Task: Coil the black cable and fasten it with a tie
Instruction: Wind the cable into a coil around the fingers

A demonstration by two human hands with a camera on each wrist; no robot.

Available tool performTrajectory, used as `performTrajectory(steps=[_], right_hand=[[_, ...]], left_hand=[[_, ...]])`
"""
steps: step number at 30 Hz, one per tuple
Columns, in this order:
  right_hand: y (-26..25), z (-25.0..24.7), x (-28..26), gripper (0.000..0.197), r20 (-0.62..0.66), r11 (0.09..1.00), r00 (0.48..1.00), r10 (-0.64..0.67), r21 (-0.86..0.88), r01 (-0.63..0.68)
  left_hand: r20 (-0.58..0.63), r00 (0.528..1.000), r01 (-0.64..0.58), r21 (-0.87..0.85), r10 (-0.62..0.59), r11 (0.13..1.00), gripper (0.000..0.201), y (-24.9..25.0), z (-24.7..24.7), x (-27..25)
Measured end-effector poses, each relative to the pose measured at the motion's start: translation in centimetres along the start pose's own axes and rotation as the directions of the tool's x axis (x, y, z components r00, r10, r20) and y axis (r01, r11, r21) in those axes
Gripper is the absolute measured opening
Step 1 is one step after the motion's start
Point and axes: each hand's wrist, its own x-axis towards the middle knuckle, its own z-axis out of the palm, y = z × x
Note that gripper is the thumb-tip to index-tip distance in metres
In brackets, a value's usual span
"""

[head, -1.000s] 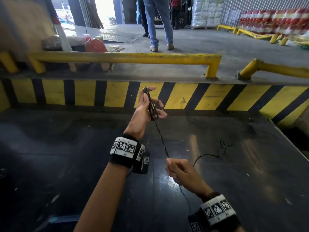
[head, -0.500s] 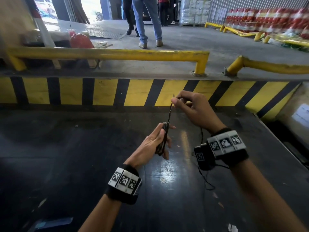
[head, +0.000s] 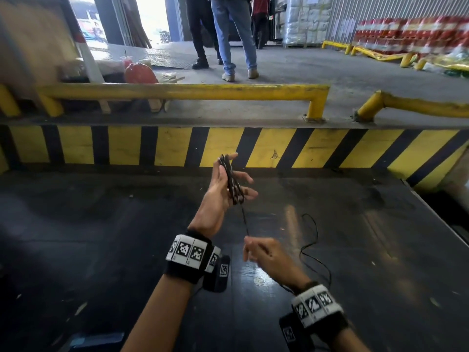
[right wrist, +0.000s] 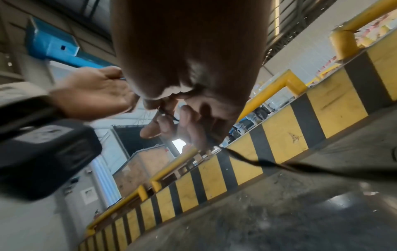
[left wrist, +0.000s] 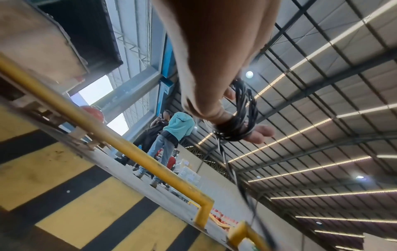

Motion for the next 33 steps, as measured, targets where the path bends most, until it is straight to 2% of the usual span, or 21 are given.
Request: performTrajectory(steps=[5,8,11,13,16,18,21,23,26,28,30,33], right_hand=[[-3.2,-1.9,-2.0,0.039,0.118,0.993,0.989,-0.094,-0.059,0.102],[-6.2,-5.0,-1.6,0.038,0.077,0.959,0.979,-0.188,-0.200,0.199],[-9.2,-8.2,-0.6,0.020,-0.005,0.921,0.971,-0.240,-0.317,0.226],[-10.7,-10.4,0.5,0.014,-0.076,0.913,0.962,-0.263,-0.343,0.222],[-11.9,-12.9,2.6,0.011,-0.141,0.897,0.943,-0.301,-0.378,0.230],[-11.2,-13.6,4.2,0.015,-0.163,0.900,0.938,-0.305,-0.370,0.228],[-9.0,-13.3,5.8,0.021,-0.192,0.957,0.960,-0.204,-0.248,0.153],[-7.6,-12.2,5.6,0.022,-0.144,0.989,0.983,-0.112,-0.110,0.096],[-5.5,-9.2,3.9,0.020,-0.053,0.992,0.992,-0.113,0.050,0.116],[-4.2,-6.7,2.6,0.023,-0.031,0.989,0.998,-0.058,0.132,0.062],[-3.0,-4.1,1.2,0.024,0.023,0.992,0.999,-0.024,0.125,0.021],[-2.0,-1.5,-1.2,0.033,0.106,0.995,0.993,-0.043,0.097,0.033]], left_hand=[[-0.079,0.997,0.042,0.224,-0.024,0.974,0.040,-1.3,-1.9,2.1],[-0.039,0.997,0.082,0.346,-0.073,0.935,0.035,-3.0,-1.6,1.7],[0.040,0.990,0.099,0.484,-0.135,0.870,0.030,-4.7,-0.8,0.6],[0.123,0.970,0.119,0.517,-0.211,0.848,0.034,-5.0,0.1,-0.5],[0.240,0.926,0.169,0.430,-0.293,0.887,0.039,-4.1,2.1,-2.4],[0.296,0.907,0.202,0.321,-0.300,0.925,0.041,-2.8,3.5,-3.4],[0.347,0.901,0.208,0.183,-0.261,0.961,0.045,-1.4,4.5,-4.2],[0.367,0.904,0.204,0.086,-0.222,0.975,0.049,-0.7,4.6,-4.4],[0.344,0.926,0.166,-0.009,-0.152,0.986,0.050,0.0,4.6,-4.7],[0.294,0.950,0.120,-0.025,-0.108,0.992,0.046,0.4,4.2,-4.2],[0.243,0.967,0.075,0.019,-0.077,0.997,0.048,1.0,3.6,-3.0],[0.159,0.986,0.029,0.101,-0.045,0.995,0.047,1.4,2.0,-0.3]])
